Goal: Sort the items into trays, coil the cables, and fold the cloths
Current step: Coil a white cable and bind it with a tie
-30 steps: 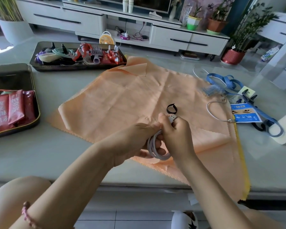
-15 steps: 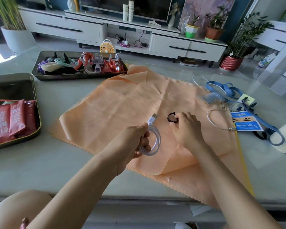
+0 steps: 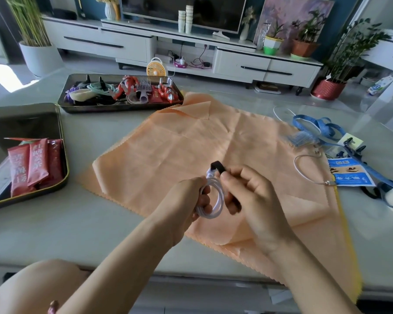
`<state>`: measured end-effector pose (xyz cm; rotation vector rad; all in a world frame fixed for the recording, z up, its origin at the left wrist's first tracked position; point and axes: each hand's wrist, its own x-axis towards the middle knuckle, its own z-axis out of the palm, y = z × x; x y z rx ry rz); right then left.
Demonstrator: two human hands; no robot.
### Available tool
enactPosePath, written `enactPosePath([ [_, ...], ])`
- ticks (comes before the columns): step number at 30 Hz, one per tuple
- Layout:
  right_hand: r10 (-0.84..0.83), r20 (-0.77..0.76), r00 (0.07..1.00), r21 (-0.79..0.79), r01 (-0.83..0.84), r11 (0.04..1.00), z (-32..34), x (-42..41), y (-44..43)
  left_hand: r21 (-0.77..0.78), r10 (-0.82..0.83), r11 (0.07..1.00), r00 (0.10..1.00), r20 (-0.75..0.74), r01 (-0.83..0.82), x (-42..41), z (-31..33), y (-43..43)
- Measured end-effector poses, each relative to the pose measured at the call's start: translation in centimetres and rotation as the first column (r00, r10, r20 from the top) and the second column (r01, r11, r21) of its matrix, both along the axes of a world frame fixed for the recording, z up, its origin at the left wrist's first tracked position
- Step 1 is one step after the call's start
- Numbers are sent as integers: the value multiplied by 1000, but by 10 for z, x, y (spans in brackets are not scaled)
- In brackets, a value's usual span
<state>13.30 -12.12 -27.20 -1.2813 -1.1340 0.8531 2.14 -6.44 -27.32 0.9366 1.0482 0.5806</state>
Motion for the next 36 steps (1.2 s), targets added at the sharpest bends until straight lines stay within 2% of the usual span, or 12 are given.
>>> enactPosePath([
  [4,-69,-168,983,-134,46,990,-10,-15,-10,119,-15,993,999,-48,20,3,-1,-6],
  [8,-112,-183,977,-97,95,991,-6,-15,-13,186,-15,982,999,-46,23,2,-1,-10],
  [12,-127,-204,971,-194,87,977,-9,-17,-18,263,-17,964,996,-91,41,1,-2,-8],
  [17,-30,-165,986,-225,-8,974,-10,-15,-21,299,37,954,996,-87,-9,1,-4,-7],
  [18,-13,-124,992,-216,-14,976,-9,-15,-22,291,45,956,996,-79,-20,2,-4,-6],
  [20,3,100,995,-162,13,987,-8,-11,-25,294,45,956,994,-104,-12,2,-4,-6],
  [23,-4,415,910,-71,36,997,-5,-7,-29,315,12,949,990,-141,33,3,-3,-8],
  [26,-135,471,872,37,134,990,-11,-9,-29,358,2,932,984,-180,63,3,-1,-10],
  [29,-390,676,625,297,253,921,-18,-8,-26,399,-6,913,981,-192,84,2,0,-12],
  [31,-408,760,506,349,211,913,-20,-4,-24,437,-25,892,977,-214,118,1,0,-13],
  [35,-262,837,480,245,99,964,-22,5,-20,542,-80,813,962,-259,214,0,2,-20],
  [36,-223,820,526,210,85,974,-22,8,-19,564,-99,788,956,-275,244,1,2,-23],
])
